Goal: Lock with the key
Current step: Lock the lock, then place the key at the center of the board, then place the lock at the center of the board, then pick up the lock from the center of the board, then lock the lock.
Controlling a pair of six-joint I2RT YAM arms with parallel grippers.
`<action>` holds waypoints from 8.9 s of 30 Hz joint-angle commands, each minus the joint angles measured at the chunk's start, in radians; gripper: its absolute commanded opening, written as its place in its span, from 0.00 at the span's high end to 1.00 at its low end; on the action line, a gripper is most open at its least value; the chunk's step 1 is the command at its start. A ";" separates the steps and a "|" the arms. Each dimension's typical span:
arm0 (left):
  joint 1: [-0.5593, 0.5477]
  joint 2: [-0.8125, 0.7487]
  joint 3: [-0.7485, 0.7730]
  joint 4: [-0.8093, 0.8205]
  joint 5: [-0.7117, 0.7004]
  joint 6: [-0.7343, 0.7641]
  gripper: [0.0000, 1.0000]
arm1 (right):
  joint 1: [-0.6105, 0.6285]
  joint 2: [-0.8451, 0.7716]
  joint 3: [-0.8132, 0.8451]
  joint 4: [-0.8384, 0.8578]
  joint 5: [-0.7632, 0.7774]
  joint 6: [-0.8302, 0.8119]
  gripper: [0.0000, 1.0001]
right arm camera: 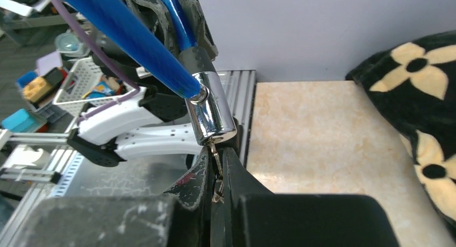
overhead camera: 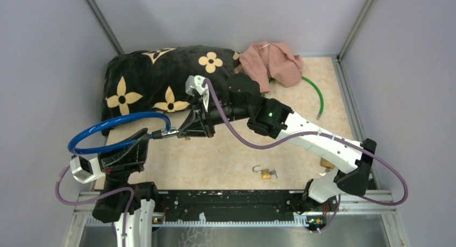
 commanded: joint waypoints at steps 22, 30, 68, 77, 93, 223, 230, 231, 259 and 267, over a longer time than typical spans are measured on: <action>-0.009 0.102 -0.014 -0.409 0.104 -0.198 1.00 | 0.216 -0.051 -0.147 0.304 0.731 -0.904 1.00; -0.010 0.070 0.005 -0.405 0.042 -0.062 1.00 | 0.186 -0.096 -0.214 0.263 0.788 -0.867 1.00; -0.055 0.375 -0.180 -1.205 0.302 0.107 1.00 | -0.018 -0.248 -0.660 0.330 0.560 -0.168 1.00; -0.084 0.467 -0.207 -1.324 0.143 0.056 0.32 | 0.031 0.184 -0.442 0.409 0.603 0.076 1.00; -0.083 0.310 -0.066 -1.575 -0.093 0.041 0.01 | -0.103 0.219 -0.203 0.019 0.835 0.093 0.30; -0.555 0.511 -0.147 -0.426 0.232 0.647 1.00 | -0.455 -0.258 -1.186 0.665 0.760 0.193 0.78; -0.556 0.498 -0.164 -0.405 0.226 0.616 1.00 | -0.470 -0.202 -1.123 0.640 0.721 0.185 0.68; -0.556 0.496 -0.163 -0.406 0.227 0.616 1.00 | -0.477 -0.189 -1.130 0.654 0.722 0.189 0.68; -0.543 0.303 -0.190 -0.458 -0.254 0.877 0.81 | -0.186 -0.348 -0.294 0.237 0.746 0.092 1.00; -0.543 0.277 -0.143 -0.549 -0.255 0.860 0.72 | -0.185 -0.291 -0.162 0.197 0.724 0.055 1.00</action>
